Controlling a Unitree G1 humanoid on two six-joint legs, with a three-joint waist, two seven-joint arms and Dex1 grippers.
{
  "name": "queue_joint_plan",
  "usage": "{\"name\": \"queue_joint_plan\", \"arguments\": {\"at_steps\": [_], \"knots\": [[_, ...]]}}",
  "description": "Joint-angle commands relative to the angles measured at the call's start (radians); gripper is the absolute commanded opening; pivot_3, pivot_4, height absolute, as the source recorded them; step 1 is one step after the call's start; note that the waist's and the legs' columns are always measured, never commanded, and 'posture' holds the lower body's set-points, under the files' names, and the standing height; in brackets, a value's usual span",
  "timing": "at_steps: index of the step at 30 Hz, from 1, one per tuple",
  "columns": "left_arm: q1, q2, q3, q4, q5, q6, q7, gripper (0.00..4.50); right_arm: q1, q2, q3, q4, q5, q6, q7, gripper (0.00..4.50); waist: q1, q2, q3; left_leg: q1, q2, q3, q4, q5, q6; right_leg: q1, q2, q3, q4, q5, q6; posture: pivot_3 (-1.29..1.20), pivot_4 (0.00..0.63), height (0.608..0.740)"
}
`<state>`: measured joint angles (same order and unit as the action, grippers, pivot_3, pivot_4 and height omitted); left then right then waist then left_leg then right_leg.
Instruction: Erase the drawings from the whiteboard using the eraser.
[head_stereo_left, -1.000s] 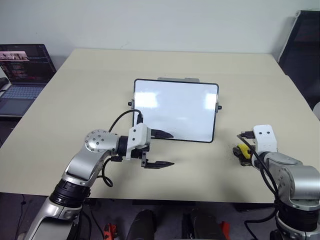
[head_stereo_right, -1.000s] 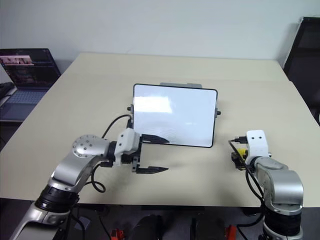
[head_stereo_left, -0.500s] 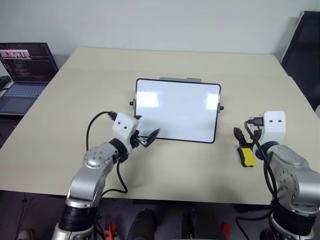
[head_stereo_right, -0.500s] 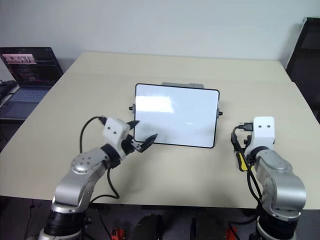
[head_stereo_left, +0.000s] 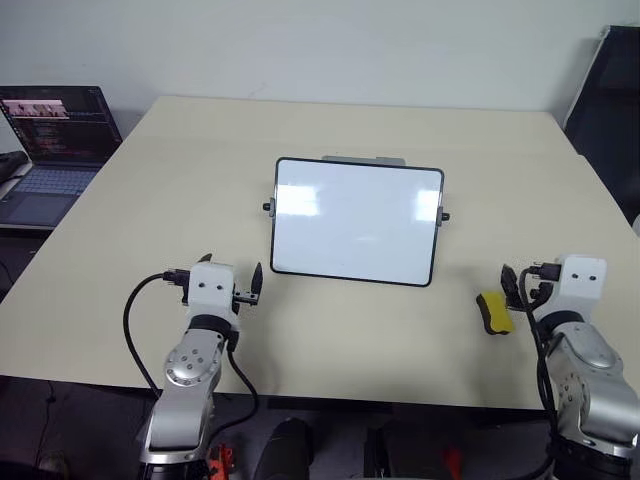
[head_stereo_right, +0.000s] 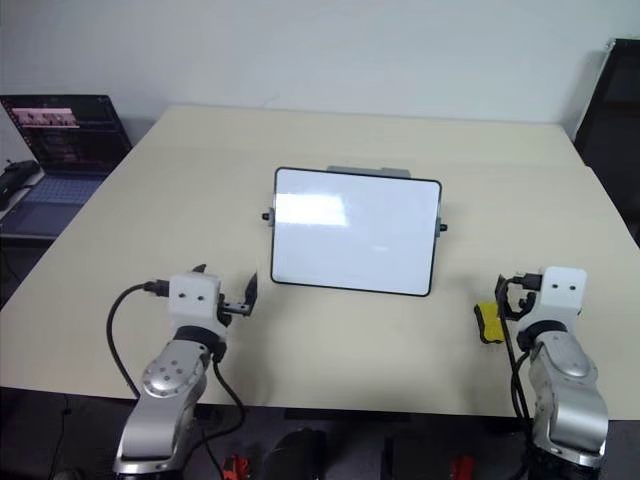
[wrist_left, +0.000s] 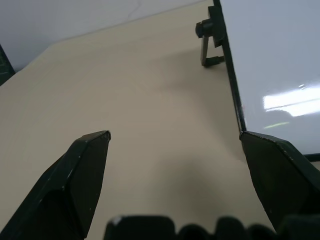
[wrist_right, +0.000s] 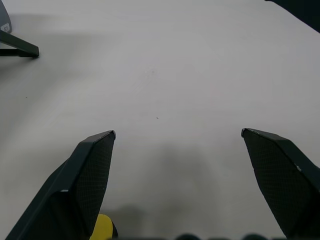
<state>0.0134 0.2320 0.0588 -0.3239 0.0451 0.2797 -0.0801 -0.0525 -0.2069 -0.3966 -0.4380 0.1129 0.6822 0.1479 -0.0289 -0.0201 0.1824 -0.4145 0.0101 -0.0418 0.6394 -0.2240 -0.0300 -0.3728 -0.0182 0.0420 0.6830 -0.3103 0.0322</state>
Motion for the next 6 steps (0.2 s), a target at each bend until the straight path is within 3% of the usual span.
{"name": "queue_joint_plan", "arguments": {"at_steps": [1, 6], "knots": [[-0.021, 0.004, -0.011, -0.007, 0.003, -0.031, -0.018, 4.5, 0.002, -0.019, -0.014, -0.04, 0.023, -0.026, -0.003, 4.45, 0.0, 0.0, 0.0, 0.0, 0.0, 0.0, 0.0, 0.0, 0.0, 0.0, 0.0, 0.0, 0.0, 0.0, 0.0, 0.0, 0.15, 0.74], [-0.016, 0.032, -0.003, -0.016, -0.012, -0.028, -0.065, 4.5, 0.021, -0.046, -0.035, -0.078, 0.047, 0.012, -0.004, 4.45, 0.0, 0.0, 0.0, 0.0, 0.0, 0.0, 0.0, 0.0, 0.0, 0.0, 0.0, 0.0, 0.0, 0.0, 0.0, 0.0, 0.15, 0.74]]}}
